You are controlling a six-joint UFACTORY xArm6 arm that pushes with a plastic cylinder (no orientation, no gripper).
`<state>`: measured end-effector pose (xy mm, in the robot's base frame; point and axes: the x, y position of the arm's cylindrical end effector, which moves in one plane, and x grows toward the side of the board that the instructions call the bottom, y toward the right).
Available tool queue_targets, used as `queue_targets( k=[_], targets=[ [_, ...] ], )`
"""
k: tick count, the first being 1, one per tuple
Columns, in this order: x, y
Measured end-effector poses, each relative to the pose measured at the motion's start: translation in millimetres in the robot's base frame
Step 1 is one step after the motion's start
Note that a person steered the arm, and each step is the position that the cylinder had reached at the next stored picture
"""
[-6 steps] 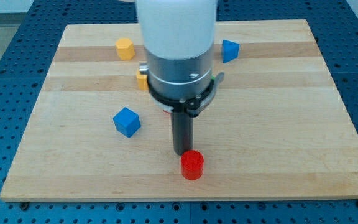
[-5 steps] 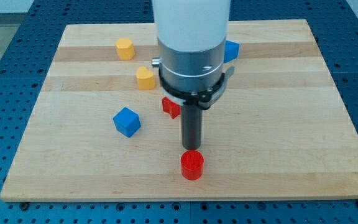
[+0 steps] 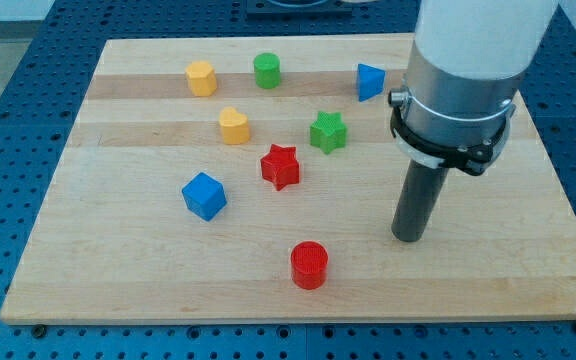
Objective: Point your arm at the right of the red circle
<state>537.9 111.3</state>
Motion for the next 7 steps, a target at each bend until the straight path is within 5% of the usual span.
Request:
queue_targets(
  k=[5,7],
  targets=[
    [27,0],
    [31,-45]
  ],
)
